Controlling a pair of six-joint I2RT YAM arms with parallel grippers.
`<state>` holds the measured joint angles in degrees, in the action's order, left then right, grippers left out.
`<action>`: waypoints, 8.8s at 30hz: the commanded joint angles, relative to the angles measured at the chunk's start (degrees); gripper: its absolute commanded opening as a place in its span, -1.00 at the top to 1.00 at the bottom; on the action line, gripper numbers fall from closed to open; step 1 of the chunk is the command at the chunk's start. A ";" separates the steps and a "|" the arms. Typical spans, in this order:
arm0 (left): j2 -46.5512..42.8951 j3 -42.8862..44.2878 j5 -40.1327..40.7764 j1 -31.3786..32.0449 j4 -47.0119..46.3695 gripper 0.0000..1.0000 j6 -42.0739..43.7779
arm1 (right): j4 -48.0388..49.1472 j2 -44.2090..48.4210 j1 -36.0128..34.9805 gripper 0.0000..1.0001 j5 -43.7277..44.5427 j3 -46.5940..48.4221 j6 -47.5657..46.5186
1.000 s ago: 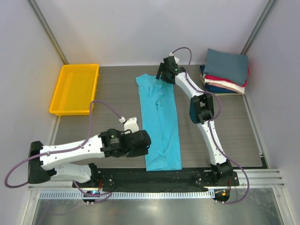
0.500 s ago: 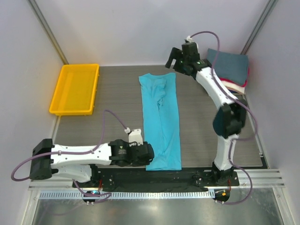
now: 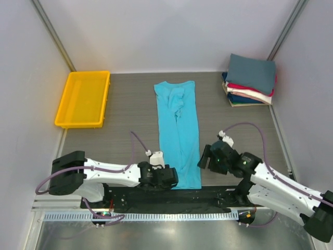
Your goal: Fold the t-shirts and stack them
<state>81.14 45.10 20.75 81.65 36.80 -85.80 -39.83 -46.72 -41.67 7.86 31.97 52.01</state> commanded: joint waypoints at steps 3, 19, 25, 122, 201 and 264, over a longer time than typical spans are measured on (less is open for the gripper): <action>1.74 -2.73 1.13 0.27 -5.50 -0.08 -3.67 | -4.11 8.39 -14.47 -0.52 7.16 -5.76 21.87; -3.53 -5.29 2.19 0.79 -6.39 -0.04 -4.99 | 4.15 0.31 -28.91 0.12 12.97 -12.98 31.93; -3.80 -1.07 4.99 1.76 -1.73 -0.25 -3.41 | 7.31 -0.39 -28.91 0.24 12.45 -14.83 32.19; 39.99 68.47 -27.52 -61.08 14.06 0.07 43.62 | 10.47 -53.92 26.03 -0.25 -15.56 56.74 -20.45; 34.79 50.34 -34.37 -58.71 -0.59 1.00 43.52 | 15.49 -55.51 23.47 0.98 -15.24 42.66 -20.99; -14.88 9.92 -11.35 -60.46 9.08 0.16 52.58 | 4.34 -69.28 12.84 -0.03 -3.03 57.32 -24.59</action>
<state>67.20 54.78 7.07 21.37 47.94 -34.74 -33.30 -114.21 -28.80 0.71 84.14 28.77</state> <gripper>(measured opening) 0.420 0.517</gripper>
